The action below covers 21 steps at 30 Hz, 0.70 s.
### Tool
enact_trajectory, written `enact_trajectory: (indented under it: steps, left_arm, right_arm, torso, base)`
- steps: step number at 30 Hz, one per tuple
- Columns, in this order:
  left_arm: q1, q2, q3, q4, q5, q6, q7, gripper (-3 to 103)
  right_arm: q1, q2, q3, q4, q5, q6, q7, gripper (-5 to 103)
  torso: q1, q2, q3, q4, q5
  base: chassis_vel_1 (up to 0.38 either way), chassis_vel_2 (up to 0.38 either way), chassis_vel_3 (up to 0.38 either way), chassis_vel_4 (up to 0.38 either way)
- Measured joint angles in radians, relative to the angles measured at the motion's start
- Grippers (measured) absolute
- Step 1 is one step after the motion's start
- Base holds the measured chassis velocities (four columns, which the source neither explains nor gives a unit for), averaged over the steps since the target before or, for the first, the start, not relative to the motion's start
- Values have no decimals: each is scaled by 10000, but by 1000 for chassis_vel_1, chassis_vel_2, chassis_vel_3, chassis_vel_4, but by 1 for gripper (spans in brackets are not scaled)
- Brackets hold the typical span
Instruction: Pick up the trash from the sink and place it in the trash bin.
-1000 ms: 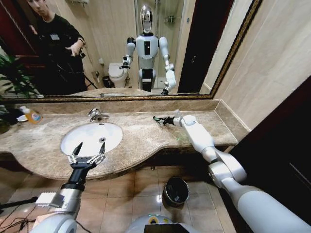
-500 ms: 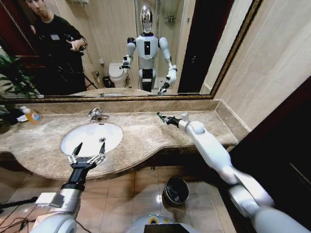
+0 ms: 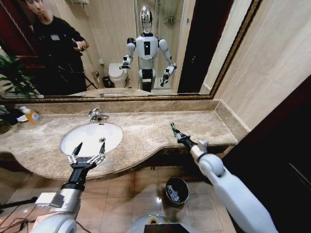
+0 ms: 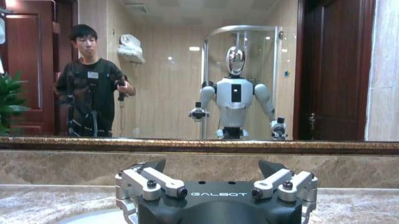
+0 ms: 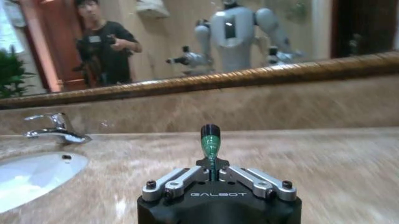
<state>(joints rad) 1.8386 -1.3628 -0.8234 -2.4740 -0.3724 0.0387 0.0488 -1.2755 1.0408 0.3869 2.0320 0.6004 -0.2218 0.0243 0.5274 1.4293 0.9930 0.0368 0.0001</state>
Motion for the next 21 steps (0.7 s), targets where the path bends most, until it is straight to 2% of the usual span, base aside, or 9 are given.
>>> enact_trajectory:
  steps: [4, 10, 13, 14, 18, 19, 21]
  left_arm:
    - [0, -1, 0, 0, 0, 0, 0, 100]
    - [0, -1, 0, 1, 0, 0, -1, 100]
    - [0, -1, 0, 0, 0, 0, -2, 100]
    - [0, -1, 0, 0, 0, 0, -2, 100]
    - [0, 0, 0, 1, 0, 0, -1, 100]
    - [0, 0, 0, 1, 0, 0, -1, 100]
    - [0, 0, 0, 0, 0, 0, -1, 100]
  right_arm:
    - [-1696, 509, 860, 273, -575, 632, -628, 3]
    - [-2948, 1090, 1245, 9, -918, 1455, -1097, 3]
    - [-3541, 1575, 1202, -1018, -1455, 2491, -1202, 3]
    - [-3541, 1575, 1202, -1018, -1455, 2491, -1202, 3]
    - [-3208, 2316, 791, -3254, -2210, 3259, -1425, 3]
    - [-3208, 2316, 791, -3254, -2210, 3259, -1425, 3]
    - [-2570, 2803, 586, -4942, -2741, 3571, -1379, 3]
  torso:
    - [-1, 1, -1, 0, -1]
    - [1, 0, 0, 0, -2]
    - [0, 1, 0, 0, -4]
    - [0, 1, 0, 0, -4]
    - [1, 0, 1, -1, -1]
    - [1, 0, 1, -1, -1]
    - [1, -1, 1, 1, 0]
  base:
    - [0, 0, 0, 0]
    - [0, 0, 0, 0]
    - [0, 0, 0, 0]
    - [0, 0, 0, 0]
    - [0, 0, 0, 0]
    - [0, 0, 0, 0]
    - [0, 0, 0, 0]
